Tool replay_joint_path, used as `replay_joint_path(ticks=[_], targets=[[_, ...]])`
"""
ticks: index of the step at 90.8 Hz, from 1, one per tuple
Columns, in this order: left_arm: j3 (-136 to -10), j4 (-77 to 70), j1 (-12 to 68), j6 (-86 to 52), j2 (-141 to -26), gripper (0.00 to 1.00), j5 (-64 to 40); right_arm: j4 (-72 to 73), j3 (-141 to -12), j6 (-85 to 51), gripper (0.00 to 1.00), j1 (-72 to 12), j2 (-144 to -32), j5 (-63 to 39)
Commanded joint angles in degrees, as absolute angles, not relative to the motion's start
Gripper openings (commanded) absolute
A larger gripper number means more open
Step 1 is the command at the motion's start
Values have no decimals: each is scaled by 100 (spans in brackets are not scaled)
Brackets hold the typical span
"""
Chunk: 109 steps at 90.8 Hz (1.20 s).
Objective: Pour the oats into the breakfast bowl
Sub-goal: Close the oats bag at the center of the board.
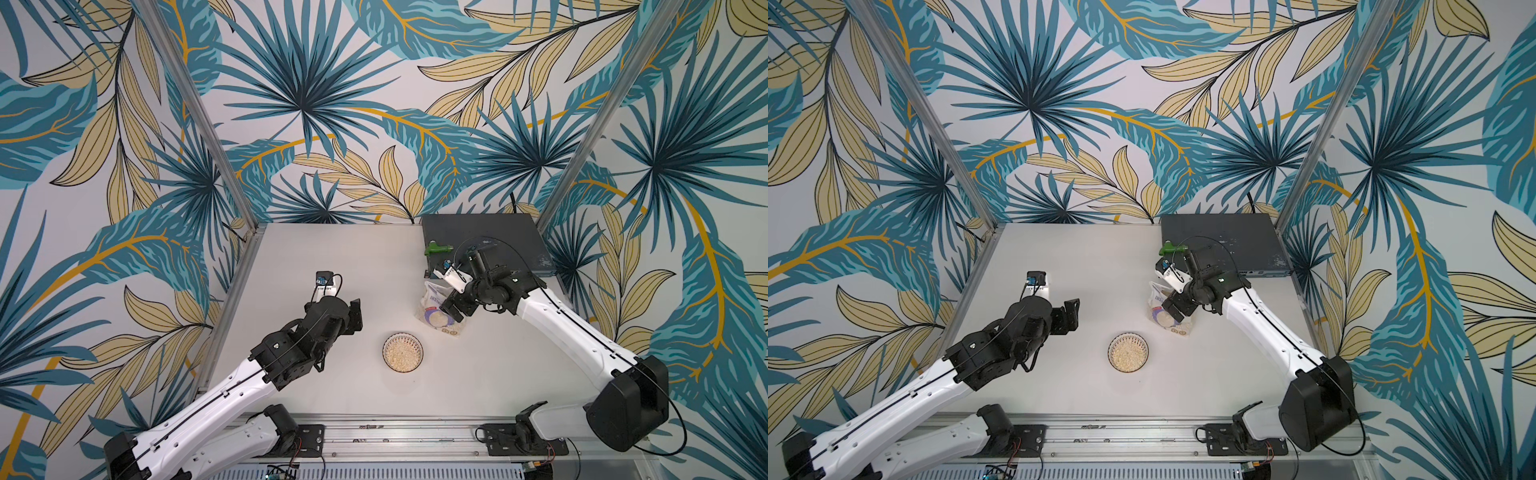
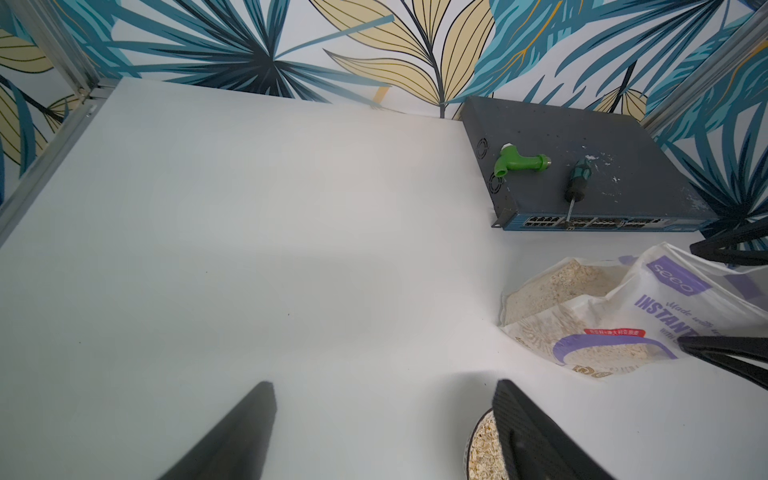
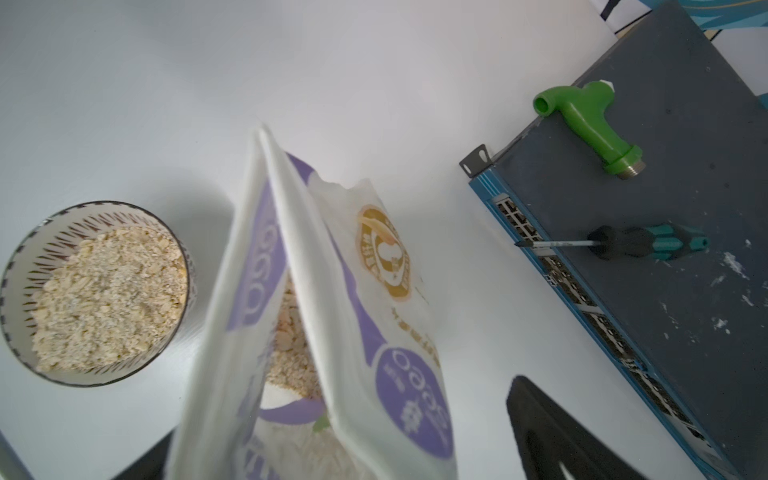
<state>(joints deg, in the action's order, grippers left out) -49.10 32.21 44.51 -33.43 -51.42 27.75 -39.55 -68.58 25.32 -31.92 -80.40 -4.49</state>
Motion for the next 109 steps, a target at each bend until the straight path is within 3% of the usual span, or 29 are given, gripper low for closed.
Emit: replay_joint_path(ticks=[1,12,31,49,69,73,79,87,109], targets=[[-4852,2967,4431,-3278,-5106,86,2850,-3757,-7008,2430,94,-3106,-8128,-34],[-4849,2881,4431,-3252,-5163,86,2821,-3804,-7247,2317,72,-3018,-8239,-383],[-4880,2686,4438,-3104,-5287,85,2739,-4073,-7390,1725,0,-3017,-8304,-1012],[-4972,2599,4432,-3042,-5472,85,2733,-3631,-7102,75,0,-3057,-7986,-1497],[-4946,2520,4429,-3105,-5559,85,2821,-3604,-7085,-903,0,-3176,-7866,-920],[-4948,2538,4433,-3113,-5574,85,2844,-3681,-7147,-1019,9,-3174,-7862,-864],[-4942,2562,4426,-3140,-5587,85,2864,-3740,-7221,-1026,38,-3185,-7803,-927],[-4901,2535,4438,-3149,-5595,85,2823,-3784,-7155,-719,52,-3191,-7625,-816],[-4822,2484,4432,-3114,-5551,85,2697,-4364,-6944,467,59,-3197,-7406,-613]])
